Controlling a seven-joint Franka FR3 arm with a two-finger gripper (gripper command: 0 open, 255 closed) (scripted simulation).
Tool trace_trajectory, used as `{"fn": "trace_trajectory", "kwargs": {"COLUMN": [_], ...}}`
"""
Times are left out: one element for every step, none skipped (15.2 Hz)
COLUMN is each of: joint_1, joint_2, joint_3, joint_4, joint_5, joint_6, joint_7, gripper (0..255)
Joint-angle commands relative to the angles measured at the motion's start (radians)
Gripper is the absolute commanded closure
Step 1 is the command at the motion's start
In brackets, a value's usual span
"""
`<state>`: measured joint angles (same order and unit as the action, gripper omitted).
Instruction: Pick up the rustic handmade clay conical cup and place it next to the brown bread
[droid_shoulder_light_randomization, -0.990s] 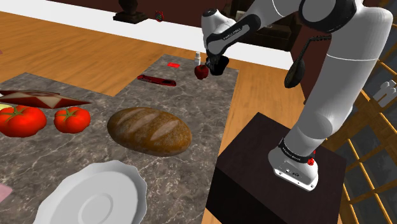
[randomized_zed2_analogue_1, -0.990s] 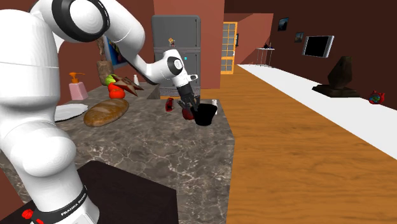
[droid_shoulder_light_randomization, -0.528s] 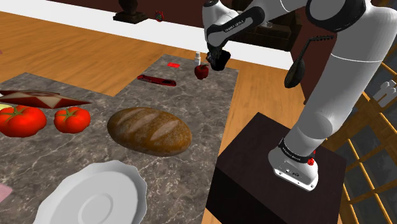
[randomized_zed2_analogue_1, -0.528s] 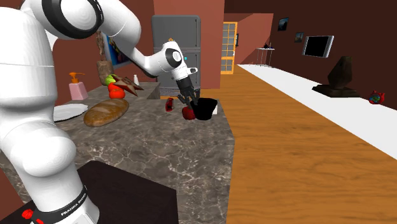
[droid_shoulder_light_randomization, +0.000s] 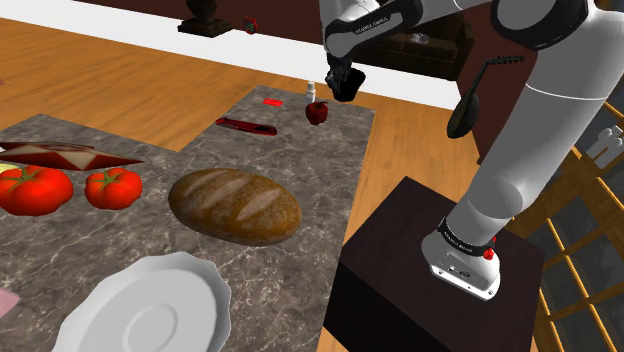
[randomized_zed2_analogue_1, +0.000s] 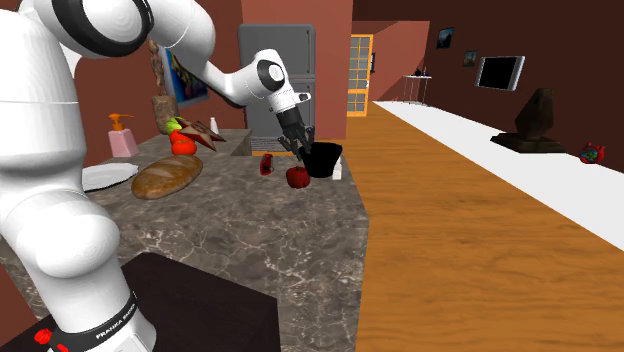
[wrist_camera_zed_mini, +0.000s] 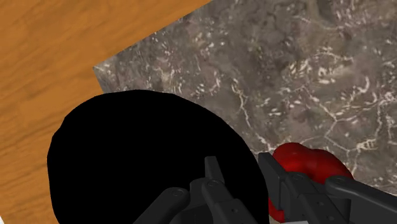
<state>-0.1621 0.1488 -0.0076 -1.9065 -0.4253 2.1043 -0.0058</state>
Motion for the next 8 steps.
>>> {"fn": "trace_trajectory", "kwargs": {"joint_1": [0.001, 0.002, 0.002, 0.002, 0.003, 0.003, 0.003, 0.004], "joint_2": [-0.008, -0.012, -0.016, -0.020, -0.023, -0.027, -0.030, -0.032], "joint_3": [0.002, 0.002, 0.003, 0.003, 0.004, 0.004, 0.005, 0.005], "joint_4": [0.018, 0.026, 0.034, 0.043, 0.051, 0.060, 0.070, 0.079], "joint_5": [0.005, 0.008, 0.011, 0.013, 0.015, 0.018, 0.020, 0.022], "joint_6": [-0.024, -0.035, -0.047, -0.058, -0.070, -0.081, -0.093, -0.105], "joint_7": [-0.009, -0.014, -0.019, -0.023, -0.028, -0.033, -0.037, -0.042], "gripper": [255, 255, 255, 255, 255, 255, 255, 255]}}
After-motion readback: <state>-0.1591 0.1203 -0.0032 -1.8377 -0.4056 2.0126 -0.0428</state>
